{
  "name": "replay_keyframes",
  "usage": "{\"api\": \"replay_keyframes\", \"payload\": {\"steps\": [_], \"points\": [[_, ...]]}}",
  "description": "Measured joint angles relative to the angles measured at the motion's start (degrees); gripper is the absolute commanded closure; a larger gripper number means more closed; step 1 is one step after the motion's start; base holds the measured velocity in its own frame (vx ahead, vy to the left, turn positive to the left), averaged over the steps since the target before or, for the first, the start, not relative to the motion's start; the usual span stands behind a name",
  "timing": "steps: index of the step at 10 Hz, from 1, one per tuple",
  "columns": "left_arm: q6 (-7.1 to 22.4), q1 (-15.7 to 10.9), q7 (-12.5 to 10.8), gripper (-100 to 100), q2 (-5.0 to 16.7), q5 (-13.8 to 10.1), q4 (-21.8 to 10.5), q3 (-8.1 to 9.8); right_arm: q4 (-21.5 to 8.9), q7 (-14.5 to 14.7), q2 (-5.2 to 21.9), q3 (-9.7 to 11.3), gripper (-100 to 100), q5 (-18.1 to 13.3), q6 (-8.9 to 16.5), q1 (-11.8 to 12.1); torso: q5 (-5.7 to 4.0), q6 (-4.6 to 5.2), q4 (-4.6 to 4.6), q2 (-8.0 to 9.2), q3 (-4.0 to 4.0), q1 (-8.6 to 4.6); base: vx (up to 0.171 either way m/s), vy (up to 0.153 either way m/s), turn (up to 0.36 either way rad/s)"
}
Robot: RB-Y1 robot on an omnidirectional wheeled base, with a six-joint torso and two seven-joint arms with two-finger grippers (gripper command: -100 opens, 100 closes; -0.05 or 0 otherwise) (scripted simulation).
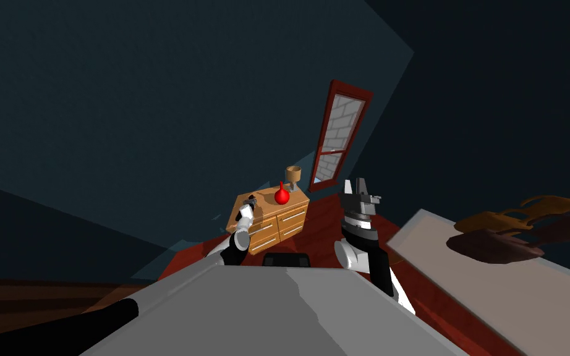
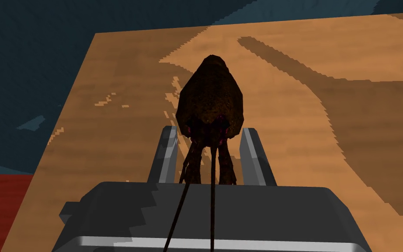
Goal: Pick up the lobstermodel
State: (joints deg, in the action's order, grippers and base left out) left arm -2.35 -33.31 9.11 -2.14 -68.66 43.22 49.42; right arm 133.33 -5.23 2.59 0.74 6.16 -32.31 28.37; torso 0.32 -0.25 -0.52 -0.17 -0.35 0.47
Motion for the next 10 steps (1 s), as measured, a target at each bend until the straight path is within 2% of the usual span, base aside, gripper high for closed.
{"api": "replay_keyframes", "payload": {"steps": [1, 2, 4, 5, 6, 7, 9, 10], "points": [[-0.15, 0.03, -1.1, 100, 0.14, 0.06, -0.13, -0.32, 0.0, 0.0, 0.0, 0.0, 0, 0.0, 0.0, 0.0, 0.01, -0.03, 0.01, -0.02, 0.0, -0.02, -0.023, 0.026, -0.159], [-1.69, 0.8, -3.02, 100, 0.5, 1.05, -0.03, -2.61, 0.0, 0.0, 0.0, 0.0, 0, 0.0, 0.0, -0.01, 0.03, 0.06, 0.04, 0.03, 0.03, 0.04, -0.041, 0.039, -0.097], [-2.9, 1.12, -6.28, 100, 0.31, 2.09, 0.46, -3.69, 0.0, 0.0, 0.0, 0.0, 0, 0.0, 0.0, 0.0, 0.01, -0.02, 0.04, 0.09, 0.07, 0.07, -0.029, 0.028, -0.05], [-4.33, 1.82, -8.29, 100, 0.65, 3.28, 0.54, -5.7, 0.0, 0.0, 0.0, 0.0, 0, 0.0, 0.0, -0.01, 0.0, 0.08, 0.07, 0.11, 0.08, 0.08, -0.041, 0.044, -0.107], [-5.33, 2.12, -10.2, 100, 0.6, 4.03, 0.81, -6.75, 0.0, 0.0, 0.0, 0.0, 0, 0.0, 0.0, 0.0, -0.02, 0.07, 0.08, 0.14, 0.11, 0.07, -0.022, 0.023, -0.011], [-5.55, 2.16, -11.56, 100, 0.44, 4.3, 1.06, -6.9, 0.0, 0.0, 0.0, 0.0, 0, 0.0, 0.0, 0.0, -0.03, 0.05, 0.07, 0.1, 0.09, 0.02, -0.042, 0.03, -0.135], [-7.73, 3.06, -14.59, 100, 0.37, 6.22, 1.71, -9.42, 0.0, 0.0, 0.0, 0.0, 0, 0.0, 0.0, 0.0, -0.08, 0.12, 0.12, 0.17, 0.14, 0.0, -0.028, 0.03, -0.05], [-8.11, 3.18, -16.18, 100, 0.37, 6.49, 1.78, -10.01, 0.0, 0.0, 0.0, 0.0, 0, 0.0, 0.0, 0.0, -0.08, 0.08, 0.11, 0.11, 0.11, -0.04, -0.001, 0.005, 0.016]]}}
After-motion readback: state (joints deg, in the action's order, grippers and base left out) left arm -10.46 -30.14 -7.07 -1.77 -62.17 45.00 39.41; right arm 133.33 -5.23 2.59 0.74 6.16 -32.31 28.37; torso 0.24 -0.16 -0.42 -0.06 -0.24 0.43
